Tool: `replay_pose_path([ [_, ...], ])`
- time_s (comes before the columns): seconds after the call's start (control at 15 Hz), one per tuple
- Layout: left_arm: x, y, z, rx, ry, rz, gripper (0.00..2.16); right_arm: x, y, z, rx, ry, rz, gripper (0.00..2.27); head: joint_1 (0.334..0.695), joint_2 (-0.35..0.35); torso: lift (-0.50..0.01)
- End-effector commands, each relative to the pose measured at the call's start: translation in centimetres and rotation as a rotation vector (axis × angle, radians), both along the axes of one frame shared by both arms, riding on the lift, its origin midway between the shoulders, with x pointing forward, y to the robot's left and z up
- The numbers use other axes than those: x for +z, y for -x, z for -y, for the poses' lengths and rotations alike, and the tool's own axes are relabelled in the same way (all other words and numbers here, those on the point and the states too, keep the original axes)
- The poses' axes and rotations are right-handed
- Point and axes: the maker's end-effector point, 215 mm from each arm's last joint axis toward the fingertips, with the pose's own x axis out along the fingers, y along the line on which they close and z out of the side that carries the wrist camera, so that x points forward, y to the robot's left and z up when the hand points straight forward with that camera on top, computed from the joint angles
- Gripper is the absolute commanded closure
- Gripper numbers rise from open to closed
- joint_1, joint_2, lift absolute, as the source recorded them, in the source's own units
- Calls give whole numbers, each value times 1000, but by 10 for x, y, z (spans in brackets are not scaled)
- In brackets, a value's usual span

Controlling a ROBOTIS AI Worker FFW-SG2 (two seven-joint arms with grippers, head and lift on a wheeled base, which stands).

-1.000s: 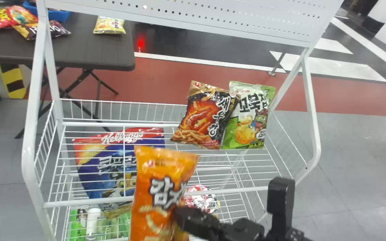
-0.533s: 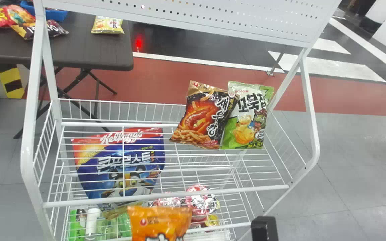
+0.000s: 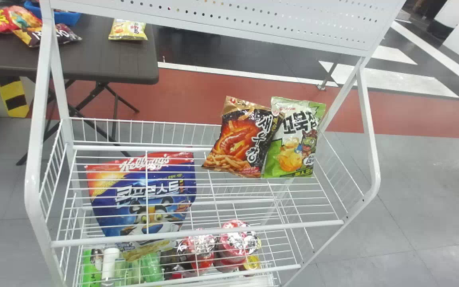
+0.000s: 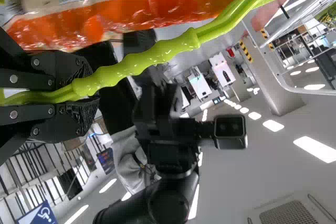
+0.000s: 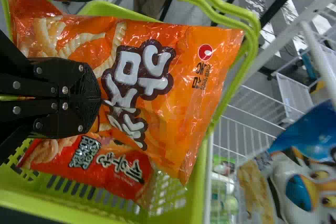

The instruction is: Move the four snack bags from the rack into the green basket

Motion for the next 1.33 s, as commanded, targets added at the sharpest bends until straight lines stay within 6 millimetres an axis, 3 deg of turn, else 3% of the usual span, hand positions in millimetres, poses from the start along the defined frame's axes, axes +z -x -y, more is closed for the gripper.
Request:
replay_pose_path([
  [0.0,1,0,0,-2,2,2,1993,-16,7,-18,32,-12,-32,2219,695,-350,0],
  [0.2,2,2,1,-4,3,4,1993,-33,3,-36,66,-13,-50,2216,695,-292,0],
  [0.53,1,6,1,-6,4,2,1993,-52,-43,-85,97,-53,24,2216,695,-140,0],
  [0.6,1,8,1,-6,4,0,1993,-53,-50,-93,101,-60,31,2216,695,-59,0],
  [0.67,1,9,1,-6,5,2,1993,-54,-55,-102,109,-66,47,2216,695,-59,0],
  [0.73,0,10,0,-7,4,0,1993,-56,-58,-110,112,-71,43,2216,695,12,0],
  [0.93,1,10,0,-9,7,9,1993,-69,-47,-115,138,-53,16,2189,695,89,0],
  [1.0,1,10,0,-9,6,8,1993,-73,-41,-112,142,-42,5,1801,695,114,0],
  [1.07,0,10,-1,-7,4,11,1993,-75,-34,-107,148,-30,3,721,695,118,0],
  [1.13,1,10,-1,-8,6,15,1993,-76,-28,-98,155,-9,0,-1,695,118,0],
  [1.27,2,7,3,-13,10,24,1993,-75,-8,-75,182,50,-23,-1,695,96,0],
])
